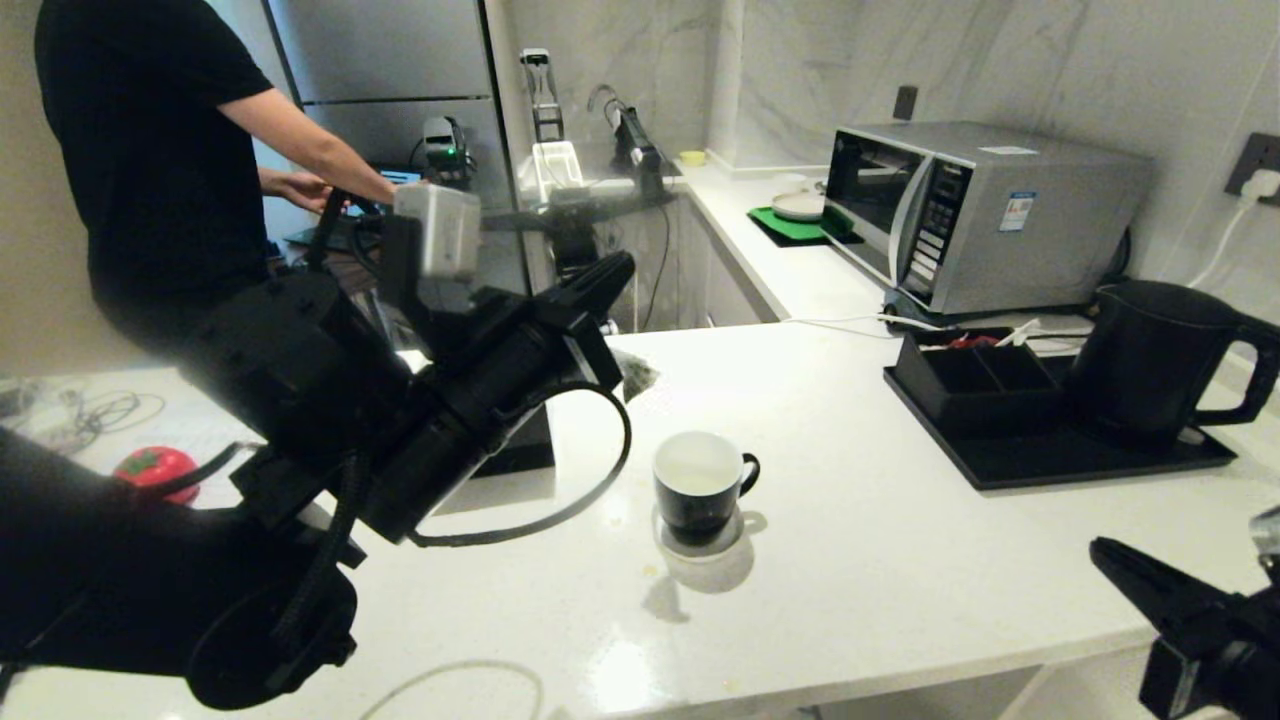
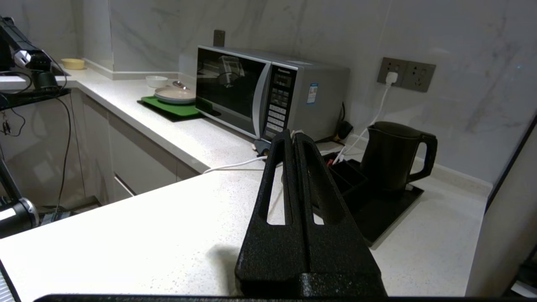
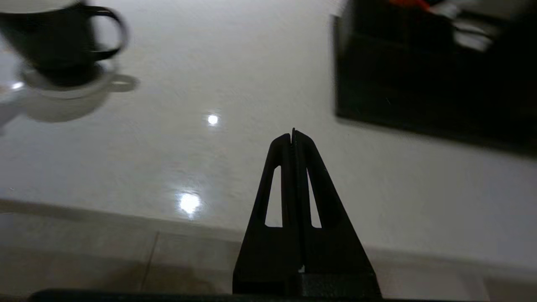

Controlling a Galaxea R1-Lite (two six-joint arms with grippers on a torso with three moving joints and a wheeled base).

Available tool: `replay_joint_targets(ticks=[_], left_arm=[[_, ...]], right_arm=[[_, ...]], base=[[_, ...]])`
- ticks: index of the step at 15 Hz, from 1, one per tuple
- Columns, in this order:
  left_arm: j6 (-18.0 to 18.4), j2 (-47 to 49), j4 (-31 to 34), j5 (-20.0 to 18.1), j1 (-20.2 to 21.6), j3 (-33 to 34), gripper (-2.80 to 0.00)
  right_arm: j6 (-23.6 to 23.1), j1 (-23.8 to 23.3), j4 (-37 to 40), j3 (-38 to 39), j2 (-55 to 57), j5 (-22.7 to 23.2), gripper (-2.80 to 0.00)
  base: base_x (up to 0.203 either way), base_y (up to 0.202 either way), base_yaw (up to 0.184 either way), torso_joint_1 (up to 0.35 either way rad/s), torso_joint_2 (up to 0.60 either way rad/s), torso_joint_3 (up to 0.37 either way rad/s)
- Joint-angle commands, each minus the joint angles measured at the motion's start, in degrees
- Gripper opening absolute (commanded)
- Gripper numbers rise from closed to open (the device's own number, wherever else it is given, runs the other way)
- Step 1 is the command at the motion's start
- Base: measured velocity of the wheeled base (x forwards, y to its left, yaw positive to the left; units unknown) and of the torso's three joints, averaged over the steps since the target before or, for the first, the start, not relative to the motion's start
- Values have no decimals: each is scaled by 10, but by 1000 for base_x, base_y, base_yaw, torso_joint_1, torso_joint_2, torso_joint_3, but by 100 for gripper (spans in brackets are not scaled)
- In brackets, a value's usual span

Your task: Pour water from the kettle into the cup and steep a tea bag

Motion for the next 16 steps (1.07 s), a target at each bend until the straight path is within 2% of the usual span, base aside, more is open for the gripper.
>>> replay_joint_targets(ticks=[1,2,3,5,9,13,16], left_arm=[[-1,4,-5,1,1,0,-280],[-1,4,-5,7,1,0,-280],[-1,5,-5,9,1,0,-280],[-1,7,-5,11,1,0,-280],[-2,11,-5,10,1,7,-280],[-2,8,-5,11,1,12,-280],[-2,8,-5,10,0,11,-280]], right_arm=[[26,-23,3,19,-34,-31,-280],[64,-26,17,19,-36,-64,-280],[82,-28,39,19,-42,-85,-280],[95,-32,70,19,-64,-90,-280],[103,-33,153,19,-144,-90,-280],[104,-37,187,19,-215,-94,-280],[101,-69,206,19,-231,-107,-280]], base=[[0,0,0,0,0,0],[0,0,0,0,0,0],[0,0,0,0,0,0],[0,0,0,0,0,0],[0,0,0,0,0,0],[0,0,0,0,0,0],[0,0,0,0,0,0]])
